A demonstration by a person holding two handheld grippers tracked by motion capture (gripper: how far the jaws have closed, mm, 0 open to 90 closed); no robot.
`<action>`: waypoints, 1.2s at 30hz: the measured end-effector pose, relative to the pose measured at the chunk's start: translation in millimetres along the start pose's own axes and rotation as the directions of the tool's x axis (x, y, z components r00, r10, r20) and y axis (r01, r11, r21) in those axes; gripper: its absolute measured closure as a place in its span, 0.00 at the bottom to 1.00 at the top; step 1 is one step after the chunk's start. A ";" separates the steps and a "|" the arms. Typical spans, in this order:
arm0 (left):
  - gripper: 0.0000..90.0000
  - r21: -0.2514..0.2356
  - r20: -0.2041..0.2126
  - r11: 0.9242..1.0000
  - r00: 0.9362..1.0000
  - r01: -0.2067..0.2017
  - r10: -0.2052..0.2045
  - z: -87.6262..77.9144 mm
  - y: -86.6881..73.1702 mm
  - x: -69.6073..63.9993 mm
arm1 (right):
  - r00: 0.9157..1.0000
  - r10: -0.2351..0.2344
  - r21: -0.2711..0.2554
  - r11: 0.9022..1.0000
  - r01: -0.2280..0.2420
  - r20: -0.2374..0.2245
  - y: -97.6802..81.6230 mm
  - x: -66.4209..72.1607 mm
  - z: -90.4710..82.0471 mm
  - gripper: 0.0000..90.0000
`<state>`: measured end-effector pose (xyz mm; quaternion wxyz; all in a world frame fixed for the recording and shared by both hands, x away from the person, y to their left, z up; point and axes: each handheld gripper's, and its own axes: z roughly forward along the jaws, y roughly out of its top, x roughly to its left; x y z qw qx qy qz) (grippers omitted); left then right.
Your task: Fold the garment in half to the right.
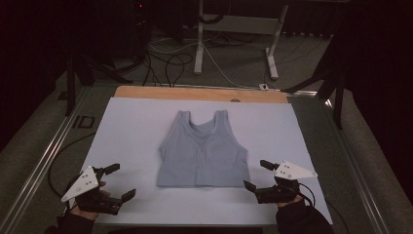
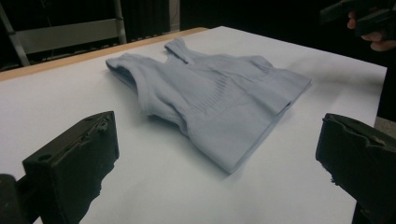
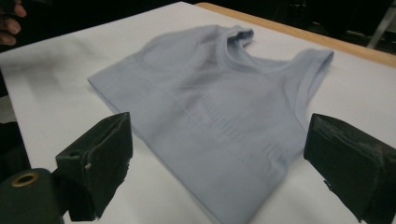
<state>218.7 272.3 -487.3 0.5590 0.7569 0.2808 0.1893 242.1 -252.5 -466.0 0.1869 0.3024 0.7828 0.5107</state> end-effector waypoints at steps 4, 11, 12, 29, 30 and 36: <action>0.00 0.013 0.001 1.000 1.000 -0.007 0.007 1.0 8.4 -0.3 | 1.000 -0.020 -0.006 1.000 0.020 -0.004 12.7 -0.3 -0.1 0.09; 0.00 0.022 0.013 1.000 1.000 0.000 0.000 6.1 20.2 0.4 | 0.999 -0.048 -0.043 0.998 0.047 -0.021 44.9 -5.2 4.3 0.09; 0.00 0.026 0.017 1.000 1.000 -0.003 0.002 6.9 21.9 0.3 | 0.999 -0.048 -0.043 0.998 0.047 -0.021 44.9 -5.2 4.3 0.09; 0.00 0.092 0.038 0.996 0.999 -0.017 0.014 29.8 44.1 -3.8 | 0.989 -0.124 -0.044 0.992 0.121 -0.084 88.5 -7.5 57.1 0.09; 0.00 0.095 0.035 0.995 0.999 -0.017 0.013 31.2 44.6 -3.8 | 0.989 -0.119 -0.044 0.992 0.116 -0.086 89.4 -7.1 60.5 0.09; 0.00 0.125 -0.002 0.992 1.000 0.004 -0.004 37.6 47.1 -1.1 | 0.987 -0.121 -0.043 0.992 0.117 -0.109 94.9 -7.3 81.3 0.09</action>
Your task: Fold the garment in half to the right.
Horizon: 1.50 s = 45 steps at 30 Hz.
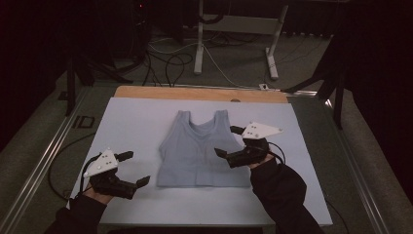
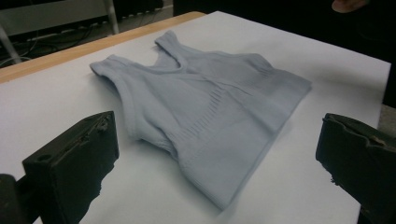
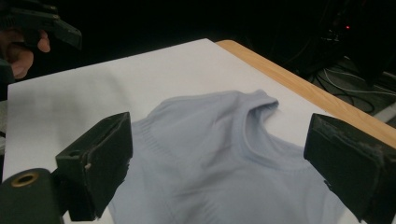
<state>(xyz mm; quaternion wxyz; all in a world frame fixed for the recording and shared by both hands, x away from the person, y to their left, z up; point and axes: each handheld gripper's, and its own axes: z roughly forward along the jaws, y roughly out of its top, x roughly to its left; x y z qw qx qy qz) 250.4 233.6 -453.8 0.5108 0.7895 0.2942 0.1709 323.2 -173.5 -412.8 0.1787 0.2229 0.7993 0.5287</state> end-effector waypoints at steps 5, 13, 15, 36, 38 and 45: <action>0.00 0.030 -0.013 0.999 1.000 0.018 -0.017 5.3 -1.1 0.7 | 1.000 0.004 0.000 1.000 -0.004 0.002 4.4 -2.3 14.5 0.09; 0.00 0.060 0.000 0.997 0.999 0.050 -0.050 13.7 -1.0 0.4 | 1.000 -0.004 0.007 1.000 0.004 0.004 9.0 -4.1 34.9 0.09; 0.00 0.079 0.007 0.996 0.999 0.047 -0.048 17.2 0.6 0.4 | 1.000 -0.007 0.006 1.000 0.007 0.006 11.5 -4.9 40.9 0.09; 0.00 0.234 0.040 0.963 0.988 0.135 -0.148 66.5 -4.4 3.0 | 0.999 -0.017 0.024 1.000 0.018 -0.037 21.4 -10.2 100.2 0.09; 0.00 0.252 0.042 0.956 0.986 0.148 -0.163 71.6 -7.2 4.8 | 0.999 -0.020 0.026 0.999 0.021 -0.041 21.1 -9.7 103.2 0.09; 0.04 0.321 0.054 0.932 0.979 0.169 -0.196 89.7 -17.7 9.1 | 0.998 -0.016 0.040 0.999 0.018 -0.054 17.9 -8.0 112.1 0.09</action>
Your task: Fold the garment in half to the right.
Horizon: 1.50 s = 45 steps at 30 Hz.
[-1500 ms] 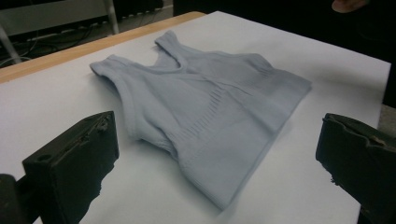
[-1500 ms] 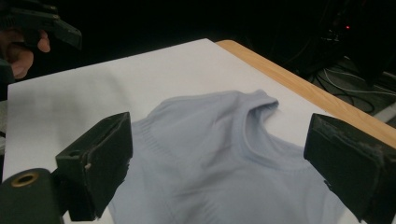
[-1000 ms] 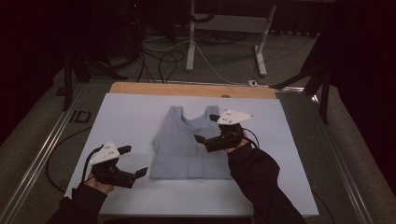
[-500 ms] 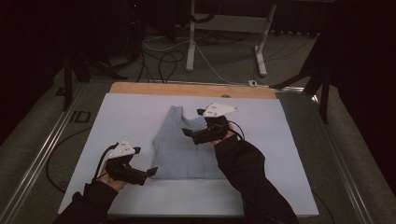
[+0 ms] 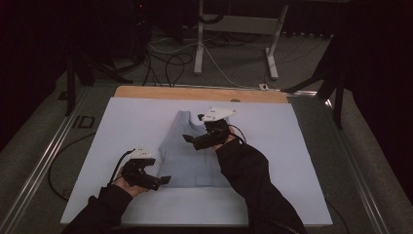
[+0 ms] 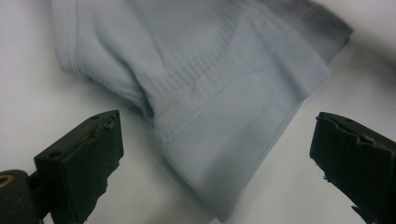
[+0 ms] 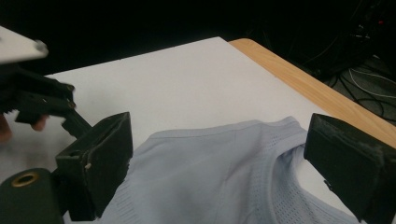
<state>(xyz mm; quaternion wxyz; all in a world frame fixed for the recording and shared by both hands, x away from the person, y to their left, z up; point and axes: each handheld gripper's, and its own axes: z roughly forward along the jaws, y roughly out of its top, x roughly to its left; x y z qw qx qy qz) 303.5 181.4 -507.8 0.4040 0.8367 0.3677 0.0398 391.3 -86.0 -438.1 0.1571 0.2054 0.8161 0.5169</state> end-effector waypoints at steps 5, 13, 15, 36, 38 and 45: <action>0.12 0.025 -0.003 0.999 1.000 0.023 -0.022 9.6 -0.1 8.2 | 1.000 -0.001 0.006 1.000 0.001 -0.007 -3.1 1.2 4.4 0.09; 0.31 0.063 0.012 0.998 1.000 0.026 -0.027 19.1 -1.5 12.6 | 1.000 -0.006 0.012 1.000 0.006 -0.013 -5.4 2.6 5.6 0.09; 0.32 0.071 0.008 0.997 0.999 0.039 -0.040 21.1 -2.1 12.5 | 1.000 -0.004 0.011 1.000 0.004 -0.014 -5.5 2.8 5.5 0.09; 0.52 0.129 -0.131 0.992 0.991 -0.018 0.035 22.2 -11.1 -33.2 | 1.000 -0.008 0.015 1.000 0.009 -0.016 -5.5 7.0 6.4 0.09; 0.63 0.139 -0.146 0.990 0.988 -0.033 0.053 23.2 -10.4 -36.3 | 1.000 -0.020 0.019 1.000 0.020 -0.020 -5.8 8.2 9.2 0.09; 0.92 0.150 -0.075 0.988 0.996 -0.029 0.041 24.6 -9.3 -38.3 | 1.000 -0.017 0.020 1.000 0.017 -0.024 -5.7 9.1 12.3 0.09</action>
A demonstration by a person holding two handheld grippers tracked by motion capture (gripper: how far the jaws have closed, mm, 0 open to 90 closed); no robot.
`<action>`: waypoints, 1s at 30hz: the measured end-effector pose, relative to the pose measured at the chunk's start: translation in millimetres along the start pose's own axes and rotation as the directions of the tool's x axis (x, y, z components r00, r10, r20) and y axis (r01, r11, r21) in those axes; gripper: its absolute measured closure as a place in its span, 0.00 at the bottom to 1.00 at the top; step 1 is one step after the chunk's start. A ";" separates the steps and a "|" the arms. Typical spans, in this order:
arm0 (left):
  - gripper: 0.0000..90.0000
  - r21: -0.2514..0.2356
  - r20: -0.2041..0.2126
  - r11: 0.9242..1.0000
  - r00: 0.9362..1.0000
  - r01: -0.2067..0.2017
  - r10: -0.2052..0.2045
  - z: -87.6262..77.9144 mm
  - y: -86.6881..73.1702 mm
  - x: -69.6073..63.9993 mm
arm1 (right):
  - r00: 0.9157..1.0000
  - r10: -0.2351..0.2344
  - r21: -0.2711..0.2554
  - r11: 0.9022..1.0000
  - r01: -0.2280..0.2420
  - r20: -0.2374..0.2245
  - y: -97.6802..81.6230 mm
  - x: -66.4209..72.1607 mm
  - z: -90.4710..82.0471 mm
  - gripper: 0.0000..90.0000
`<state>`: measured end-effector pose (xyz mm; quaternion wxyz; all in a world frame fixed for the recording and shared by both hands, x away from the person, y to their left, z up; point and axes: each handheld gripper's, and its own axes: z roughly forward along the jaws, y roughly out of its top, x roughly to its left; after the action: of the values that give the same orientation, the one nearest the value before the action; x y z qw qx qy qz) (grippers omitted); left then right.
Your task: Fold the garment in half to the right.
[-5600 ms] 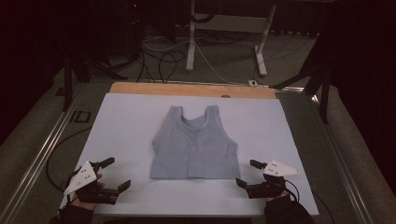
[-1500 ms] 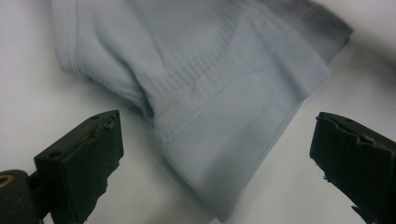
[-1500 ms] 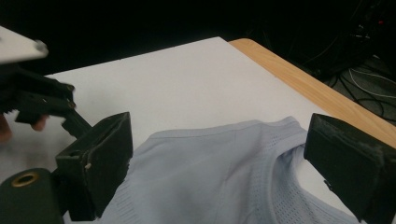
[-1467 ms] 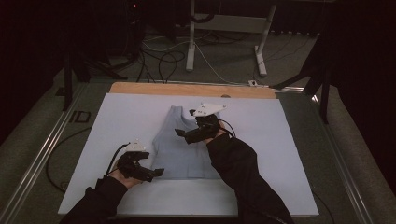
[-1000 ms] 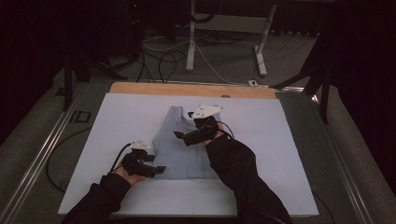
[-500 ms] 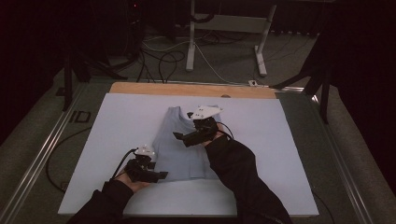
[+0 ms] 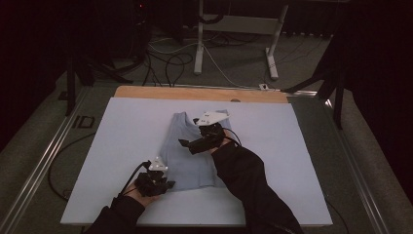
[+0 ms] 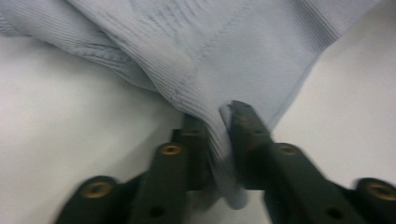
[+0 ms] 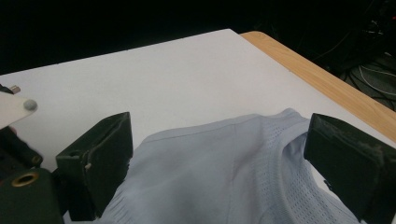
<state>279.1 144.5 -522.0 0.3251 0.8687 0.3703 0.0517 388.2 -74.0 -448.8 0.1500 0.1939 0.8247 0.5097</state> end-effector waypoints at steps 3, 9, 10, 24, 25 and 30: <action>0.95 0.008 0.001 1.000 1.000 -0.016 0.016 -1.3 2.1 -0.2 | 1.000 0.006 0.005 1.000 -0.006 -0.006 0.2 -0.1 3.0 0.09; 0.96 -0.010 0.029 1.000 1.000 -0.004 0.004 -11.0 7.3 3.1 | 1.000 0.000 0.008 1.000 0.000 -0.011 1.3 -1.1 8.1 0.09; 0.96 -0.019 0.030 1.000 1.000 -0.001 0.001 -11.9 7.7 3.6 | 1.000 0.002 0.010 1.000 -0.002 -0.009 1.5 -1.4 9.4 0.09; 0.96 -0.048 0.044 0.998 0.999 0.027 -0.025 -15.7 6.5 5.3 | 0.999 0.032 0.063 0.997 -0.033 0.017 8.0 -20.0 39.7 0.10; 0.96 -0.048 0.047 0.998 0.999 0.029 -0.027 -16.0 6.5 5.5 | 0.999 0.036 0.058 0.998 -0.038 0.023 9.5 -21.5 42.1 0.10; 0.96 -0.044 0.032 0.999 0.999 0.019 -0.017 -16.1 6.7 5.3 | 0.998 0.015 0.105 0.994 -0.020 0.054 18.5 -28.2 63.1 0.10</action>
<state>281.7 153.2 -506.2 0.3504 0.8587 0.3716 0.0431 444.2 -30.5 -458.2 0.1571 0.2224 0.8445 0.4613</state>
